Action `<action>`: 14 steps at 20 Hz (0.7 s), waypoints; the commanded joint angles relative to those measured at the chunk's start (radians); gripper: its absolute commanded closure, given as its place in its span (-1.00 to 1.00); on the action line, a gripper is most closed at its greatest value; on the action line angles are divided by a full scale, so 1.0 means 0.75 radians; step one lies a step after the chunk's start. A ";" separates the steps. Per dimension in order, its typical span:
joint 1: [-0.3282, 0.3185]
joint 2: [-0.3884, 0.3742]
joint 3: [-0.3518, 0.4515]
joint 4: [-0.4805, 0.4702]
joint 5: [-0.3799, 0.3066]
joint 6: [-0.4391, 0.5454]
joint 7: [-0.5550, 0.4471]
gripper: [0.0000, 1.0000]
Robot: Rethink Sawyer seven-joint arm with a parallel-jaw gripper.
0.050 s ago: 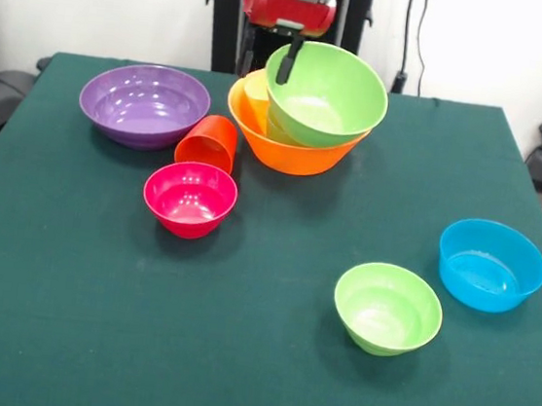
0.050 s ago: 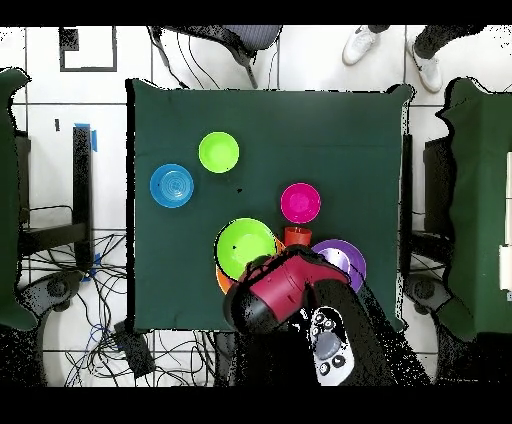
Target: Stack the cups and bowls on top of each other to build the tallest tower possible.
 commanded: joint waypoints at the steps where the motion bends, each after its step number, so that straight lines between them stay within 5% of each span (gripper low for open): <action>1: 0.006 0.167 0.034 -0.086 -0.088 -0.038 -0.021 -1.00; 14: -0.047 0.224 0.106 -0.071 -0.049 -0.080 -0.053 -1.00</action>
